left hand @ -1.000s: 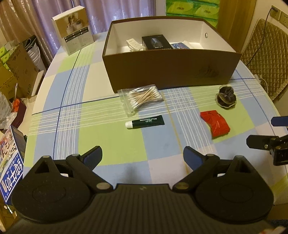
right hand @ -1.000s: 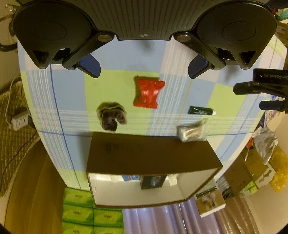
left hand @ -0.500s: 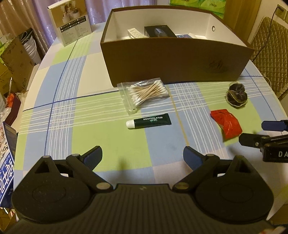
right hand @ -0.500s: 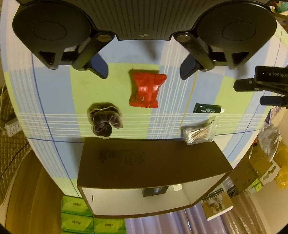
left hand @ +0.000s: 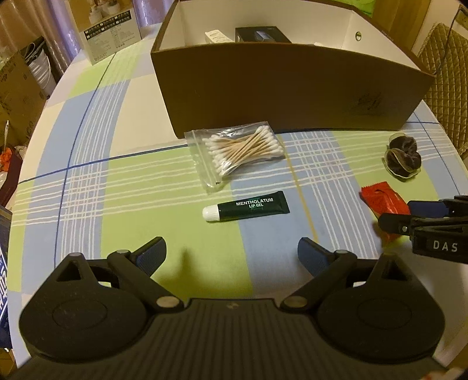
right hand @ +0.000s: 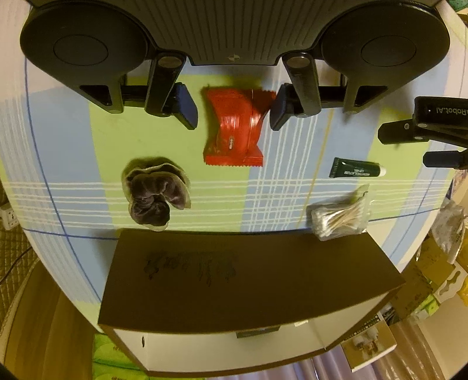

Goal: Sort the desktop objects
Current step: 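Grasp the green lip gel tube with left tool while right tool grasps the red candy packet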

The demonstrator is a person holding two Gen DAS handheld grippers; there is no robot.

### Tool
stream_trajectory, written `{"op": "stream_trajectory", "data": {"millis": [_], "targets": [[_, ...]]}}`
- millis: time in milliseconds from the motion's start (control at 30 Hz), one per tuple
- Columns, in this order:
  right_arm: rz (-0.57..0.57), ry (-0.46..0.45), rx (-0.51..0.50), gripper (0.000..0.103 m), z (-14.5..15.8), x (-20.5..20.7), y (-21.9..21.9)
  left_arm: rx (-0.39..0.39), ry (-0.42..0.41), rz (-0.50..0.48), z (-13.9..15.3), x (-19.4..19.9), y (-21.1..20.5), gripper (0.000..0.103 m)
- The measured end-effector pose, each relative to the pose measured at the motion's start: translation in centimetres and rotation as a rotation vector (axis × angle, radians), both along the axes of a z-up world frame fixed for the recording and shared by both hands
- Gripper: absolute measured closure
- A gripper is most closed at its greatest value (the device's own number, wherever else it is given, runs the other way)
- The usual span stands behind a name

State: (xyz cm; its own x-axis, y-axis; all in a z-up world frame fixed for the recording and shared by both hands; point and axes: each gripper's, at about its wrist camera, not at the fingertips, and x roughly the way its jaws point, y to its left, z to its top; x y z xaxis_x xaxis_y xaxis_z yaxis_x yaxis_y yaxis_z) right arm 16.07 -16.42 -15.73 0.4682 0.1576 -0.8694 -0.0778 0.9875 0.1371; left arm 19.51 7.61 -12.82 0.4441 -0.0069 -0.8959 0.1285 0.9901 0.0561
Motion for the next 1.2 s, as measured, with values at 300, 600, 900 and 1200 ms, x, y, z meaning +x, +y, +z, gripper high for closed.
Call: {"op": "stream_trajectory", "data": {"millis": [300, 600, 900, 1200], "targets": [[0.025, -0.015, -0.029, 0.071, -0.5, 0.2, 0.0, -0.005, 0.025, 0.027, -2.1, 1.9, -0.6, 0.008], [0.025, -0.013, -0.03, 0.071, -0.6, 0.5, -0.2, -0.007, 0.026, 0.109, -3.7, 3.7, -1.6, 0.008], [0.033, -0.014, -0.035, 0.071, -0.5, 0.6, -0.3, -0.015, -0.045, 0.012, -3.9, 3.2, -1.4, 0.02], [0.038, -0.021, -0.038, 0.07, -0.6, 0.5, -0.1, -0.028, -0.066, -0.078, -3.6, 0.1, 1.2, 0.021]]}}
